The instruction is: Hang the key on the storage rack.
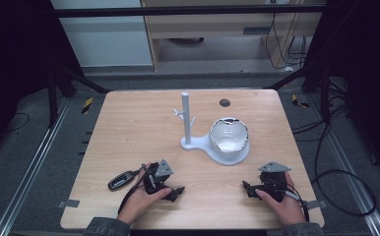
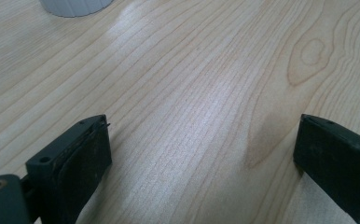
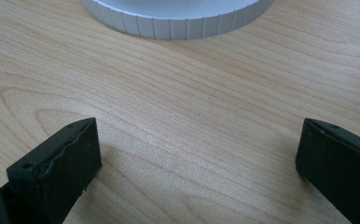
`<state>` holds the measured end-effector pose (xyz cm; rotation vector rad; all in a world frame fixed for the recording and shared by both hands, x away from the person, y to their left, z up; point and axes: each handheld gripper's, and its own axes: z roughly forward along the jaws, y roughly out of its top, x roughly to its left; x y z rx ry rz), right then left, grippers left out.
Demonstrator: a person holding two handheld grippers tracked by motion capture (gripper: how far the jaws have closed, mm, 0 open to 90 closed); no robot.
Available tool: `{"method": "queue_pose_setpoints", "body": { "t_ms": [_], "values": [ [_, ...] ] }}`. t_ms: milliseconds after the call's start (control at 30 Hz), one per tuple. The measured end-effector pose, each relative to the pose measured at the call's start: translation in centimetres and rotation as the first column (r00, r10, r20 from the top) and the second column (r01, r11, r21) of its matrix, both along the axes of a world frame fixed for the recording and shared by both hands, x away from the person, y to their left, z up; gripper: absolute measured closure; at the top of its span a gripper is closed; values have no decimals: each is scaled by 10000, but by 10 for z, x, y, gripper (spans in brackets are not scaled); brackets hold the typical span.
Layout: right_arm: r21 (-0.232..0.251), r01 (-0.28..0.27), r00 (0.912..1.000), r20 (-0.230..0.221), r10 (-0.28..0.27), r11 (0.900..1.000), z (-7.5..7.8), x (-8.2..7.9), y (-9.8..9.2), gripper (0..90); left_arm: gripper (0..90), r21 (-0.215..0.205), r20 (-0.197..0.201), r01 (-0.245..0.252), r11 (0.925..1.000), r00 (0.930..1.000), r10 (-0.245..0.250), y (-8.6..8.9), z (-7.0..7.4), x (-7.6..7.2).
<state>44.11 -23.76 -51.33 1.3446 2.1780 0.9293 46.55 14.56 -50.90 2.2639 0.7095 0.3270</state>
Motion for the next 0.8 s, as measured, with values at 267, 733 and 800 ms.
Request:
{"method": "queue_pose_setpoints", "body": {
  "t_ms": [267,733,800],
  "values": [
    [6,-2,10000,-3,2,10000,0,0,0,4,31,3,-10,23,10000,10000,-23,0,0,0],
    [8,7,10000,-15,-7,10000,0,0,0,4,45,1170,-444,670,9909,9971,-622,2,12,12],
    [8,3,10000,-14,-3,10000,0,0,0,4,49,1484,-388,617,9870,9976,-565,2,18,15]
  ]
}}
